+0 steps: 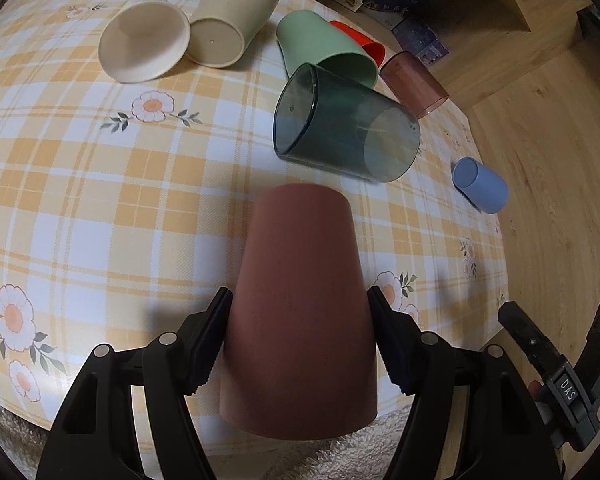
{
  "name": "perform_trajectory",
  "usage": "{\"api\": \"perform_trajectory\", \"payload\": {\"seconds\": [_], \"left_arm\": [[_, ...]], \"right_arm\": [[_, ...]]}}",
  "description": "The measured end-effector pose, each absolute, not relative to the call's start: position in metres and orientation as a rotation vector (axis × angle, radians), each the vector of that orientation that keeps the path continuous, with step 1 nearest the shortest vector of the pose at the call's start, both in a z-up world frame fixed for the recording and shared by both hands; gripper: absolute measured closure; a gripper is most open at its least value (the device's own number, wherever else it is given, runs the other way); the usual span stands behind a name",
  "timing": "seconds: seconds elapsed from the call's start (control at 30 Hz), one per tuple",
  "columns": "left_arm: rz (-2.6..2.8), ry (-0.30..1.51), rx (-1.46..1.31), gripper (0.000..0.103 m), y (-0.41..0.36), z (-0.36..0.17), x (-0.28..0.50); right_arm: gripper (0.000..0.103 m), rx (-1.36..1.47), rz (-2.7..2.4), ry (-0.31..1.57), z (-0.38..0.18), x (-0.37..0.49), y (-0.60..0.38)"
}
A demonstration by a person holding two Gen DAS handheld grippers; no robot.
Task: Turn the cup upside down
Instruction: 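Lift the pink cup with the left gripper and carry it toward the right tool, then set the pink cup standing on the table and open the left gripper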
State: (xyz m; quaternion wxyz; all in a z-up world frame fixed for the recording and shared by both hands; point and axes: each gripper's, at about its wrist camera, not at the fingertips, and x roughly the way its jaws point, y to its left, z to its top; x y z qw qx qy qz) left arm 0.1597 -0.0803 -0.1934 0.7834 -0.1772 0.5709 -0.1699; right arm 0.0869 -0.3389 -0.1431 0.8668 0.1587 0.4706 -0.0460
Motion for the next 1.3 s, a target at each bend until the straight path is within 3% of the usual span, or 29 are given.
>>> {"api": "perform_trajectory", "payload": {"seconds": [0.73,1.03,1.3], "left_arm": [[-0.258,1.061,-0.225,0.011,-0.002,-0.148,0.163],[-0.129,0.953,-0.090,0.007,0.038,-0.136,0.157],[-0.058,0.889,-0.019,0.006,0.054,-0.133,0.150]], "right_arm": [[0.014,0.318,0.017,1.067,-0.123,0.106,-0.288],[0.014,0.164,0.051,1.116,-0.114,0.131,-0.234],[0.014,0.197,0.134,1.164,-0.121,0.152,-0.208]]}}
